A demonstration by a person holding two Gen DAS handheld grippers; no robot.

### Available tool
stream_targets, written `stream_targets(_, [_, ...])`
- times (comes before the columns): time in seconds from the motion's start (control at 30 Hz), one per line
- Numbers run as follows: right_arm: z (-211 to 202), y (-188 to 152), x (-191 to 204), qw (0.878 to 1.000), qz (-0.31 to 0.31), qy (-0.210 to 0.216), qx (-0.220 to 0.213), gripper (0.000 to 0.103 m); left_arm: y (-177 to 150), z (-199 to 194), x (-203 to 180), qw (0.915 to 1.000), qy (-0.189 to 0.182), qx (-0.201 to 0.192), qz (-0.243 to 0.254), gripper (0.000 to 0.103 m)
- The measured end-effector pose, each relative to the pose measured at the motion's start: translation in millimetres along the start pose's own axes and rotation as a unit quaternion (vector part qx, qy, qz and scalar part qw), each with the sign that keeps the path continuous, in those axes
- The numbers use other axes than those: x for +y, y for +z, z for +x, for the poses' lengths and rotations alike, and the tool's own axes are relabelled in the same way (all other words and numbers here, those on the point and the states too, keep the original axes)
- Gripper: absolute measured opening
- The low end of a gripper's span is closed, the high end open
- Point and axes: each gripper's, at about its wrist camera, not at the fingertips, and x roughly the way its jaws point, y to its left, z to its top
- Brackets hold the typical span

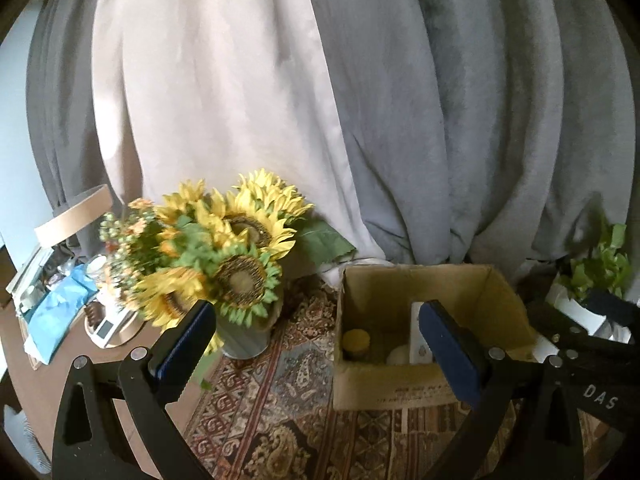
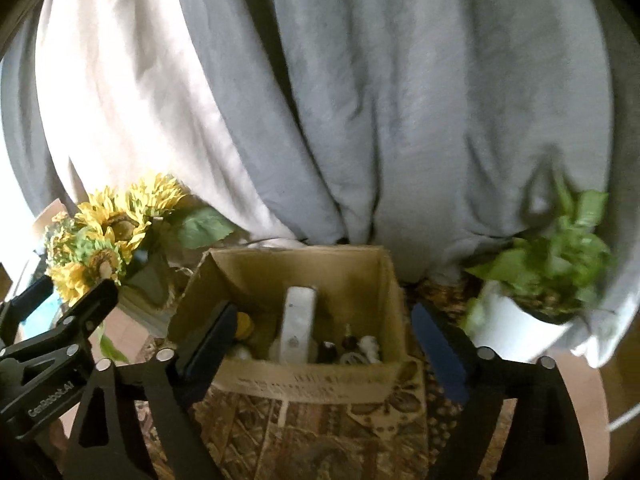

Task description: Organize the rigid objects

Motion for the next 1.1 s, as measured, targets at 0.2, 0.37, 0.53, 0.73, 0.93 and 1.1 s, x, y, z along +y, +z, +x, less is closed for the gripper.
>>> stream_targets(0.2, [-42.1, -17.6, -4.0, 0.999, 0.0, -0.043, -0.018, 0.099, -16.4, -35.2, 4.8, 0.9999, -0.004, -0.009, 0.004, 0.103])
stream_targets(0.37, [-70.2, -33.1, -9.9, 0.997, 0.003, -0.071, -0.023, 0.1, -30.1, -60.3, 6.3, 0.9999, -0.01, -0.009, 0.005, 0.103])
stream_targets(0.53, [-96.0, -48.9, -18.5, 0.997, 0.014, -0.068, -0.023, 0.1, -41.6, -82.0, 7.9, 0.9997, -0.016, -0.013, 0.01, 0.103])
stream_targets(0.73, [-118.0, -64.1, -21.8, 0.997, 0.017, -0.072, -0.029, 0.1, -51.2, -104.4, 10.1, 0.9993, -0.031, -0.014, 0.017, 0.103])
stream_targets(0.93, [-135.3, -72.5, -21.9, 0.997, 0.017, -0.071, -0.032, 0.1, -56.1, -120.2, 12.2, 0.9989, -0.039, -0.016, 0.021, 0.103])
stream_targets(1.1, [-147.8, -74.7, -20.7, 0.997, 0.016, -0.071, -0.04, 0.1, -55.7, -131.2, 12.1, 0.9986, -0.038, -0.027, 0.023, 0.103])
